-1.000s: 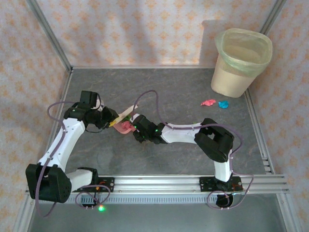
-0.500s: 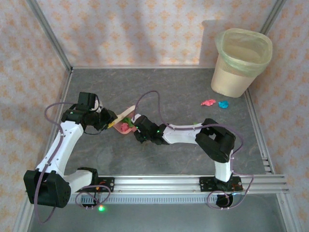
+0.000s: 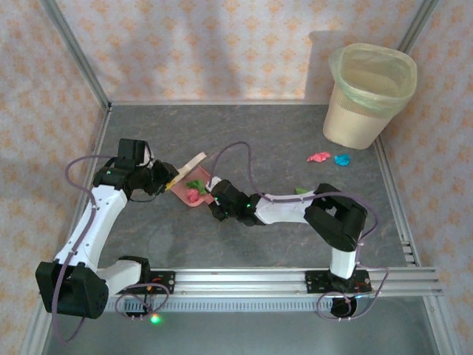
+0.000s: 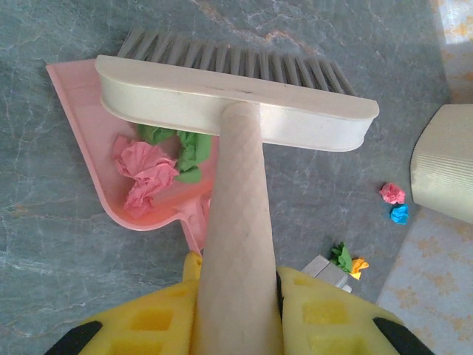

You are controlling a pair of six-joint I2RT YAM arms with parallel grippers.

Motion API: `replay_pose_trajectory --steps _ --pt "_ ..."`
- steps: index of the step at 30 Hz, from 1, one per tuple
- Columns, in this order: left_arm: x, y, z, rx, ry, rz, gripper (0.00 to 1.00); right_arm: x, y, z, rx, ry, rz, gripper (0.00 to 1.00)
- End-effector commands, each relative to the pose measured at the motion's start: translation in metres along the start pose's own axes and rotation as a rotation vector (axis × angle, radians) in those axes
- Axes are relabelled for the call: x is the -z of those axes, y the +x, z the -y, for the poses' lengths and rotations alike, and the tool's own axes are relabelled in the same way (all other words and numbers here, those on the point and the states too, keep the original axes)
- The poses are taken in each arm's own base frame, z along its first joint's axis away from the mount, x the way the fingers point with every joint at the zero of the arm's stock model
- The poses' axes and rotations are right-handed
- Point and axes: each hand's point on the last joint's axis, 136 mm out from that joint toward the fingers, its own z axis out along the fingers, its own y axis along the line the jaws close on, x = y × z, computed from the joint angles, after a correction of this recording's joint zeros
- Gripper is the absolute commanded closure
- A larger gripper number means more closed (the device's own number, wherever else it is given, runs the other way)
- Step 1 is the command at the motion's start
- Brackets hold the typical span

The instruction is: Sweep away the paper scraps from the table

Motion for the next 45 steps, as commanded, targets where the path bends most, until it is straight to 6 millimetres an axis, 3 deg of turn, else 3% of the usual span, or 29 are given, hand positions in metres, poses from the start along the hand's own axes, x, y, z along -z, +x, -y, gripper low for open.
replay_pose_trajectory --steps 1,11,17,24,28,33,42,45 --pt "0.012 -0.008 0.023 -0.034 0.078 0.048 1.00 0.007 -0.007 0.004 -0.001 0.007 0.051 1.00" --pt "0.032 -0.030 0.047 -0.051 0.192 0.210 1.00 0.018 -0.015 0.010 0.003 0.040 0.118 1.00" --pt "0.041 -0.042 0.049 -0.067 0.226 0.317 1.00 0.033 -0.024 0.014 0.011 0.066 0.184 1.00" --pt "0.039 -0.056 0.020 -0.027 0.188 0.474 1.00 0.049 -0.031 0.029 -0.001 0.138 0.240 1.00" --pt "0.031 -0.061 -0.004 -0.005 0.159 0.549 1.00 0.054 -0.033 0.038 -0.007 0.192 0.237 1.00" --pt "0.013 -0.065 -0.020 0.025 0.169 0.587 1.00 0.057 -0.036 0.051 -0.031 0.265 0.236 1.00" --pt "-0.008 -0.052 -0.027 -0.101 0.082 0.626 1.00 0.073 -0.040 0.085 -0.123 0.357 0.232 1.00" --pt "-0.017 -0.044 -0.025 -0.119 0.082 0.599 1.00 0.087 -0.045 0.095 -0.128 0.410 0.240 1.00"
